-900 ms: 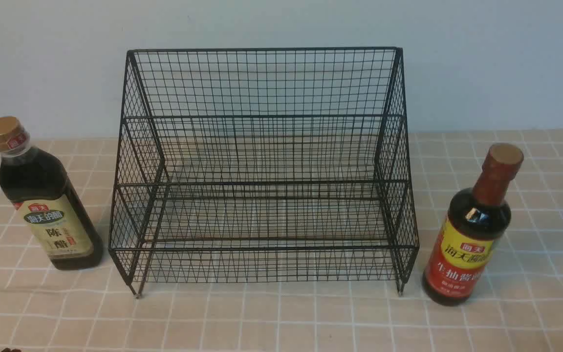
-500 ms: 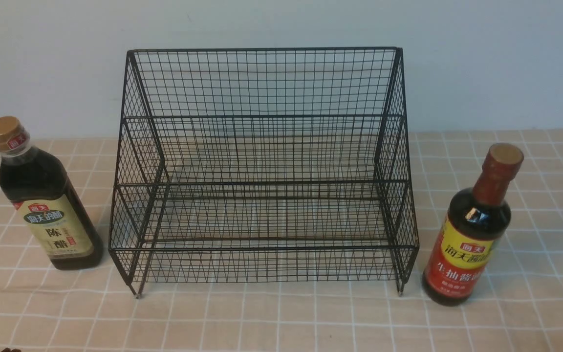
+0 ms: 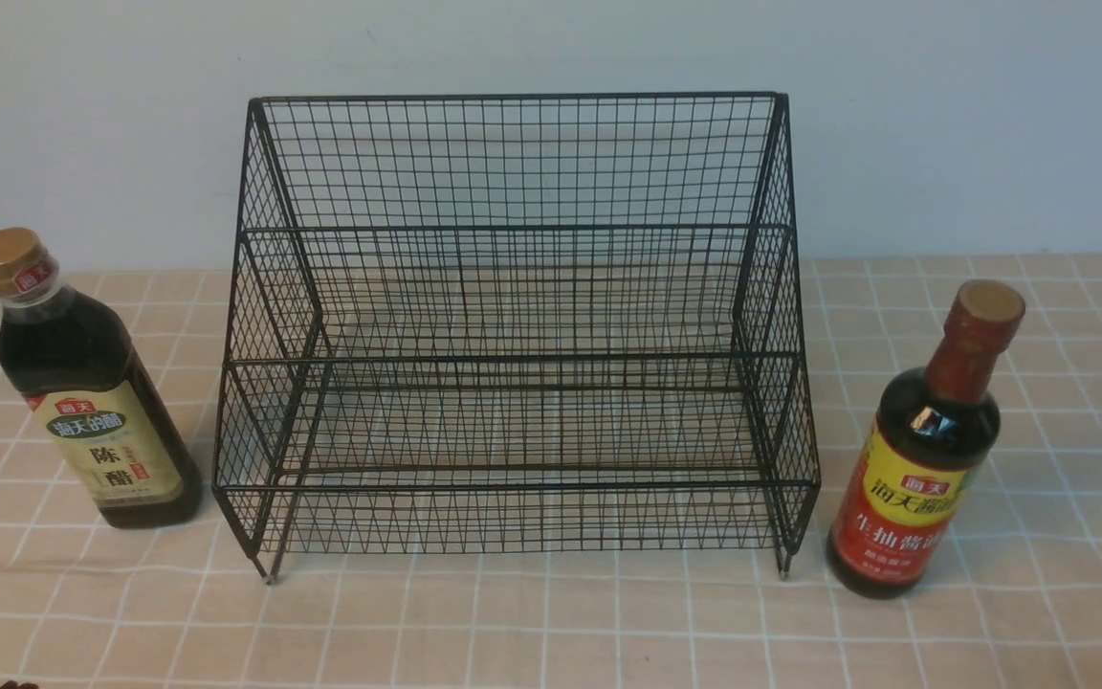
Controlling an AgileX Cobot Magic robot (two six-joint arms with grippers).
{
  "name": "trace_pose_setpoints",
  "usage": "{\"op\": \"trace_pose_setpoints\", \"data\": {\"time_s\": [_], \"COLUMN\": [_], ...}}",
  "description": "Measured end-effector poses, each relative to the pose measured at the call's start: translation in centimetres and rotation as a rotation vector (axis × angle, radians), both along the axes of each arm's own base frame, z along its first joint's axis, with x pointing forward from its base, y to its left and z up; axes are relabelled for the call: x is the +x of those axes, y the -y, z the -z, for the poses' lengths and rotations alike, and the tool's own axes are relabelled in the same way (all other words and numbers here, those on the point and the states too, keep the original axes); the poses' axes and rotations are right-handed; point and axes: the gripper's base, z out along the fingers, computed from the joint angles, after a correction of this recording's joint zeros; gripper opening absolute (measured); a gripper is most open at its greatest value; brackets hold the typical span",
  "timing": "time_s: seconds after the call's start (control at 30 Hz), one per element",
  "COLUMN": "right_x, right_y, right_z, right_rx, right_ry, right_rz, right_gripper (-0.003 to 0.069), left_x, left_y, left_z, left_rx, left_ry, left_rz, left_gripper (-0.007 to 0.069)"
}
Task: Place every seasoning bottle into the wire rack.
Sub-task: Use the left arm to grab the condiment bottle closest to it
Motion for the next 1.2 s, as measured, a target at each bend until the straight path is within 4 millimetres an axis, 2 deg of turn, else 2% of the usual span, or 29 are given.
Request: {"op": "trace_pose_setpoints", "data": {"time_s": [0.13,0.3,0.33,0.43,0.47,0.6,0.67,0.8,0.83,0.97,1.0,1.1,1.2], "right_x": [0.0,0.0,0.0,0.0,0.0,0.0,0.0,0.0,0.0,0.0,0.0,0.0,0.0], "right_y": [0.0,0.0,0.0,0.0,0.0,0.0,0.0,0.0,0.0,0.0,0.0,0.0,0.0], "right_z": [0.0,0.0,0.0,0.0,0.0,0.0,0.0,0.0,0.0,0.0,0.0,0.0,0.0], "right_rx": [0.0,0.0,0.0,0.0,0.0,0.0,0.0,0.0,0.0,0.0,0.0,0.0,0.0], "right_ry": [0.0,0.0,0.0,0.0,0.0,0.0,0.0,0.0,0.0,0.0,0.0,0.0,0.0], "right_rz": [0.0,0.0,0.0,0.0,0.0,0.0,0.0,0.0,0.0,0.0,0.0,0.0,0.0], "right_gripper": [-0.0015,-0.0015,-0.0015,-0.0015,-0.0015,-0.0015,-0.0015,-0.0015,-0.0015,-0.0015,-0.0015,-0.0015,-0.0015], "left_x": [0.0,0.3,0.4,0.4,0.2,-0.5,-0.5,1.3,1.4,5.3,5.5,8.1,10.4], "left_y": [0.0,0.3,0.3,0.1,-0.3,-0.9,-1.0,-0.5,-0.4,0.3,0.3,0.6,0.3], "left_z": [-0.1,-1.4,-2.4,-3.5,-4.9,-6.8,-7.2,-9.7,-9.7,-11.0,-11.1,-11.2,-11.7], "left_rx": [-0.014,-0.199,-0.277,-0.376,-0.435,-0.481,-0.479,-0.438,-0.434,-0.315,-0.312,-0.263,-0.239], "left_ry": [0.011,0.141,0.236,0.355,0.503,0.74,0.754,0.6,0.584,0.401,0.395,0.338,0.339], "left_rz": [-0.001,-0.008,-0.014,-0.028,-0.044,-0.066,-0.069,-0.063,-0.062,-0.056,-0.056,-0.066,-0.11], "left_gripper": [-0.0007,-0.0007,-0.0007,-0.0007,-0.0007,-0.0007,-0.0007,-0.0007,-0.0007,0.0036,0.004,0.0118,0.0262]}}
